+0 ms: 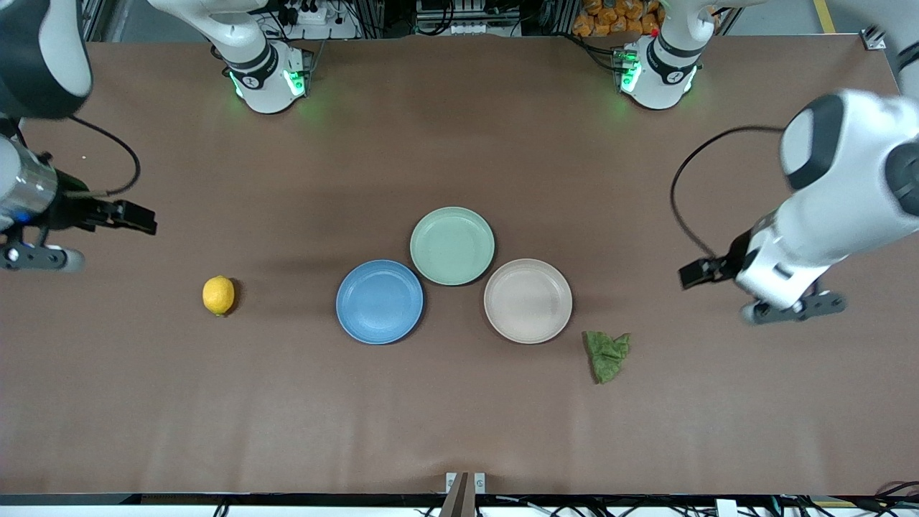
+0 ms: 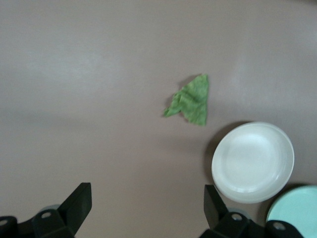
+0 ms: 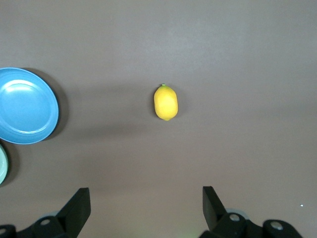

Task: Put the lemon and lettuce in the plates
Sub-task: 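Reach the right gripper toward the lemon while the left gripper reaches the lettuce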

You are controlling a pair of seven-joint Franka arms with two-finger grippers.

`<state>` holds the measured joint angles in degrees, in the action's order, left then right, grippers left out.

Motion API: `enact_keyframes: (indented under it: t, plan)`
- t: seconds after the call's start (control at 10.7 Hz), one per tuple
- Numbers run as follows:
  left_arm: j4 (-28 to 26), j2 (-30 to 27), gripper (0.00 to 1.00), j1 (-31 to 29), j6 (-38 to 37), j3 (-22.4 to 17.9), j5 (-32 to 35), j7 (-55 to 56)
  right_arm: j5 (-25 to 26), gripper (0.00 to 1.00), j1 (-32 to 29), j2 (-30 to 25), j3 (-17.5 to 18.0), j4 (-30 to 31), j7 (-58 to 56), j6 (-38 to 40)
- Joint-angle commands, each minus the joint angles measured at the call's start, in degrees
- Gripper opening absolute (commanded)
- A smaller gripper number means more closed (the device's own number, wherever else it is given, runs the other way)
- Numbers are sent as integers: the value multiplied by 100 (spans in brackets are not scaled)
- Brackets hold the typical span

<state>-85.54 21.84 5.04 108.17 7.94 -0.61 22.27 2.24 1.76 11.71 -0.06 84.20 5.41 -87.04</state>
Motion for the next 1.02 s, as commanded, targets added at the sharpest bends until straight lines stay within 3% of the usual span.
enact_keyframes:
  t: [0.0, 0.28, 0.47, 0.93]
  plan:
    - [143, 530, 100, 207, 440, -29, 254, 462, -136, 100, -158, 181, -3, -123, -49, 47]
    - [388, 1233, 100, 401, 765, -56, 351, 813, -153, 100, -316, 498, 6, -114, -66, 47]
    - [415, 1673, 100, 568, 1353, -91, 430, 1024, -556, 100, -492, 683, -3, -70, -372, -119]
    - [424, 2210, 100, 805, 1943, -310, 518, 1289, -558, 100, -686, 921, -3, 385, -778, -961]
